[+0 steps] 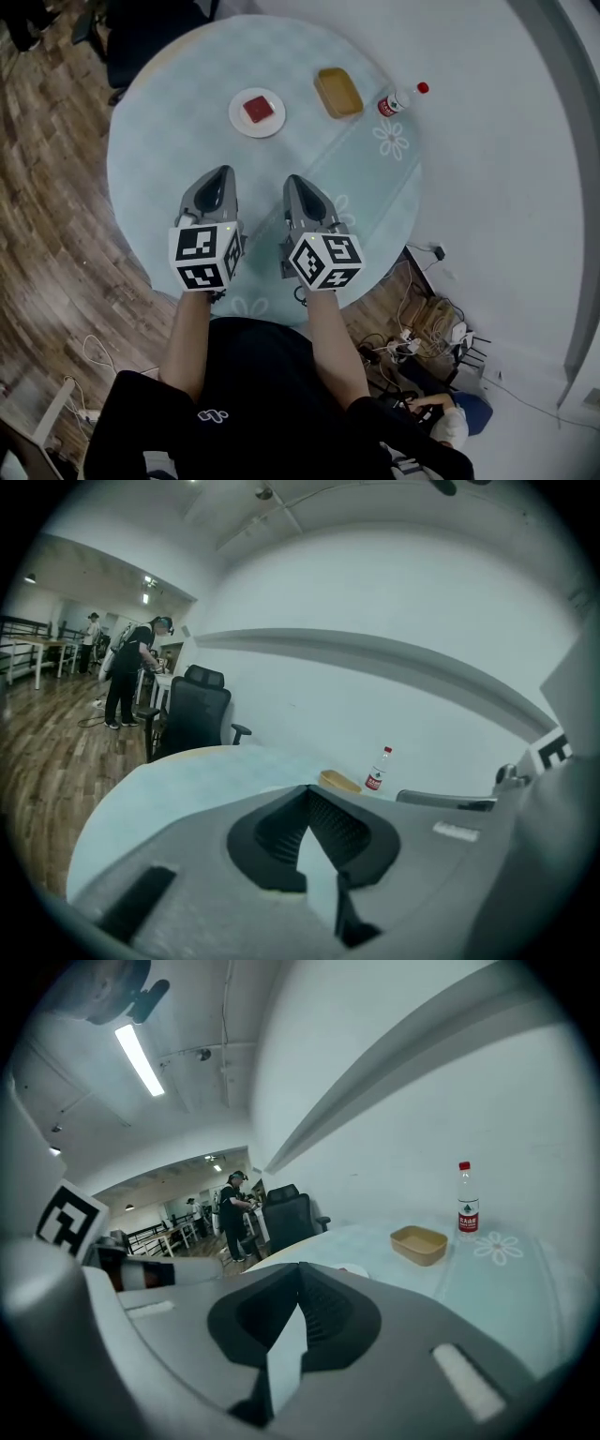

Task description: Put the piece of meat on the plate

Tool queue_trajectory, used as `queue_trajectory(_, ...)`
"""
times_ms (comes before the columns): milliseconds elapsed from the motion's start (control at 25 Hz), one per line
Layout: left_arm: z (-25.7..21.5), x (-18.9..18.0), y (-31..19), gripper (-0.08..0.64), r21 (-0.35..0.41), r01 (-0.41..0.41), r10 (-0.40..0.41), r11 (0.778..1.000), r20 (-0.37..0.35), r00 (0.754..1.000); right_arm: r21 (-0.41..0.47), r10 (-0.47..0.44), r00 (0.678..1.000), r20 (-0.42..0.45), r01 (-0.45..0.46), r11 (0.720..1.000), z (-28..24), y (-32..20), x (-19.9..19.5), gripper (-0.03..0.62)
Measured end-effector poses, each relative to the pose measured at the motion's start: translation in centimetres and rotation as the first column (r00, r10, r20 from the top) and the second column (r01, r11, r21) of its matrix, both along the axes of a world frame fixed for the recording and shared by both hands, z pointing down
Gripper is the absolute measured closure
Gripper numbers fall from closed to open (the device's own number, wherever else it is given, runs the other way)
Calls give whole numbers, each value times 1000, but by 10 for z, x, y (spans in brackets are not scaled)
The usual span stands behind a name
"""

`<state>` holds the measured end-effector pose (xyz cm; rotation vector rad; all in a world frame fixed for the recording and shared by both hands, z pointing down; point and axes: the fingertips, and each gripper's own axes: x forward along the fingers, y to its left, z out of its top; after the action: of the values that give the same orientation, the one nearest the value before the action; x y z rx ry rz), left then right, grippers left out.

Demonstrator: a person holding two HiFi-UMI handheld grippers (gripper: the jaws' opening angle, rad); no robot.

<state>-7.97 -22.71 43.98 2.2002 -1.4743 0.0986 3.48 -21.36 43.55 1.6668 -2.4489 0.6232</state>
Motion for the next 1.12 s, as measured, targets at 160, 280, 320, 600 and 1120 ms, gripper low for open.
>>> queue_trajectory(160,-5,-6,20,566,21,2,-3,1000,39,999,-24,-24,998,-55,23,999,7,4,-5,586)
queue_trajectory(280,-2,-11,26,566,9,7,-7,1000,52,999,-37,-30,996,-79,27,999,10,7,-7,588)
queue_trajectory(320,-1,-12,27,566,6,9,-9,1000,52,999,-35,-36,996,-82,33,999,9,8,-8,588)
queue_trajectory(600,-4,-6,25,566,13,-8,7,1000,60,998,-26,-44,994,-96,41,999,6,13,-4,586)
queue_trajectory(1120,-1,15,27,566,-3,-68,68,998,76,995,-31,-42,993,-107,39,999,6,15,5,586)
